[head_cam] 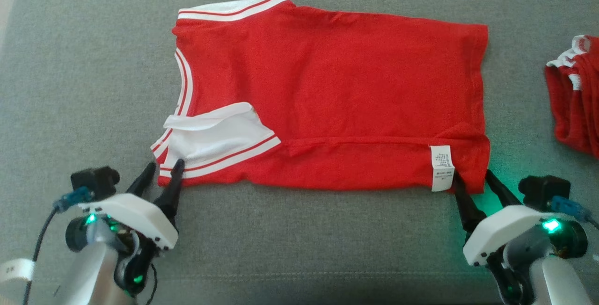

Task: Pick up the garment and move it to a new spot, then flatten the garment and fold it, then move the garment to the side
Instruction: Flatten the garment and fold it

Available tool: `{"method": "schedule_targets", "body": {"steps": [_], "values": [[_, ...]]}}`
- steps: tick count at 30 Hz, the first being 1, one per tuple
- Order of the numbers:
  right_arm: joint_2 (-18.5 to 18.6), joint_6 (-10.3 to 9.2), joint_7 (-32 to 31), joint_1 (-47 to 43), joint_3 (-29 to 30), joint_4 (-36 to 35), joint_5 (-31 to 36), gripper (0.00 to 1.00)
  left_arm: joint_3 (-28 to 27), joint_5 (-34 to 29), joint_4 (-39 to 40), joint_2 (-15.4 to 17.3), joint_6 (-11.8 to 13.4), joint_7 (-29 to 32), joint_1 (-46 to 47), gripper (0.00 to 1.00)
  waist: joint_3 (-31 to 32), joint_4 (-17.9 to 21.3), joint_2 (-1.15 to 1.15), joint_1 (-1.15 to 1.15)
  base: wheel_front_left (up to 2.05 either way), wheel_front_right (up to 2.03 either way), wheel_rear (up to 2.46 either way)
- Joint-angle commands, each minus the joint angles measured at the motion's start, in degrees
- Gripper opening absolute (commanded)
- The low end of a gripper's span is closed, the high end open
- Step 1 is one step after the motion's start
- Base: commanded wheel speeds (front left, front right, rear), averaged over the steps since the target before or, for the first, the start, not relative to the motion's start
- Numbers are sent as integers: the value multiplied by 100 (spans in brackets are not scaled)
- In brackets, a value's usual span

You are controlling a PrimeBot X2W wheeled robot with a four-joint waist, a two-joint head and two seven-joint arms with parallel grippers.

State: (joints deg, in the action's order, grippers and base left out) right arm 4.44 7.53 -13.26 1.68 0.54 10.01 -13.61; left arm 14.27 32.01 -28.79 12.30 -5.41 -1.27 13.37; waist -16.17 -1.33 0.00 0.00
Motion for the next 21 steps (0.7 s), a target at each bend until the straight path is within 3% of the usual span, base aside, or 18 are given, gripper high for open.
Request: {"method": "schedule_targets", "body": {"steps": [1,2,10,21], "values": [[26,-4,-139,159,-125,-145,-15,56,-49,34,-78,122,-28,187,74,22,-13,6,0,0,0,0,0],[16,-4,-177,177,-124,-172,-28,0,-30,38,-72,135,-39,199,89,0,-18,5,0,0,0,0,0],[-29,-4,-273,95,26,-475,-90,0,17,-79,248,165,79,0,-11,0,52,-48,0,0,0,0,0],[-78,-4,-835,-777,325,-1085,-350,0,-136,-86,1555,396,662,216,-989,0,521,-105,0,0,0,0,0]]}}
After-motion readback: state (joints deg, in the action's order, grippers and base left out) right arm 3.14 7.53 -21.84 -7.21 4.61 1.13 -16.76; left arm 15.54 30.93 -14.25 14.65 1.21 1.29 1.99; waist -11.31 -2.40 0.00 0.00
